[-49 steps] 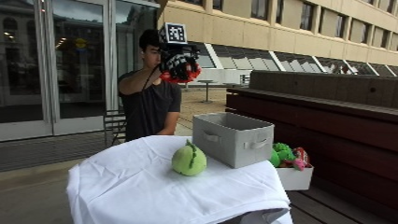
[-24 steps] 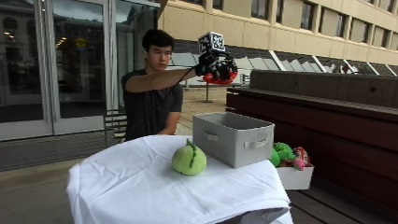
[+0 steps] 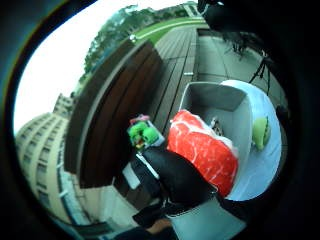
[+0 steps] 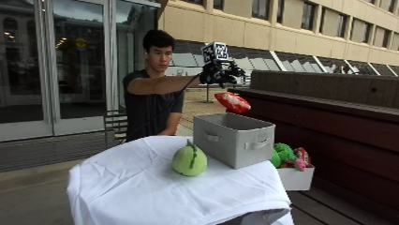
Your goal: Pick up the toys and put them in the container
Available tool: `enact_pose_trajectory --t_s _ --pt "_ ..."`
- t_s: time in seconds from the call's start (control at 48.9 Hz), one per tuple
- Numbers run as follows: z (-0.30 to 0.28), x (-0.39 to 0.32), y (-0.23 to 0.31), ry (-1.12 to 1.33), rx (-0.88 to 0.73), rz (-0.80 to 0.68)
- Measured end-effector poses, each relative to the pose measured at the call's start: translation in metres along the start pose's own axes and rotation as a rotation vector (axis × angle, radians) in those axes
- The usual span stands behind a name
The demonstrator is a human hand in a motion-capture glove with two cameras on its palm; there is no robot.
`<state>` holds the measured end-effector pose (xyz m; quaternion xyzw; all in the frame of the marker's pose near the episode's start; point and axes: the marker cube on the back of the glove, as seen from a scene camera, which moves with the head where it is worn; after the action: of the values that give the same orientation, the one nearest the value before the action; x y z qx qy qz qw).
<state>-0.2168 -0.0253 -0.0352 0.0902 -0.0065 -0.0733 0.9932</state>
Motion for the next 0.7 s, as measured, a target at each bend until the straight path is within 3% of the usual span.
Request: enact_pose_trajectory --t_s 0.328,0.696 --pt "0.023 0.130 -0.025 0.053 -0.072 0.038" --pt "0.102 0.244 -0.037 0.067 -0.140 0.098"
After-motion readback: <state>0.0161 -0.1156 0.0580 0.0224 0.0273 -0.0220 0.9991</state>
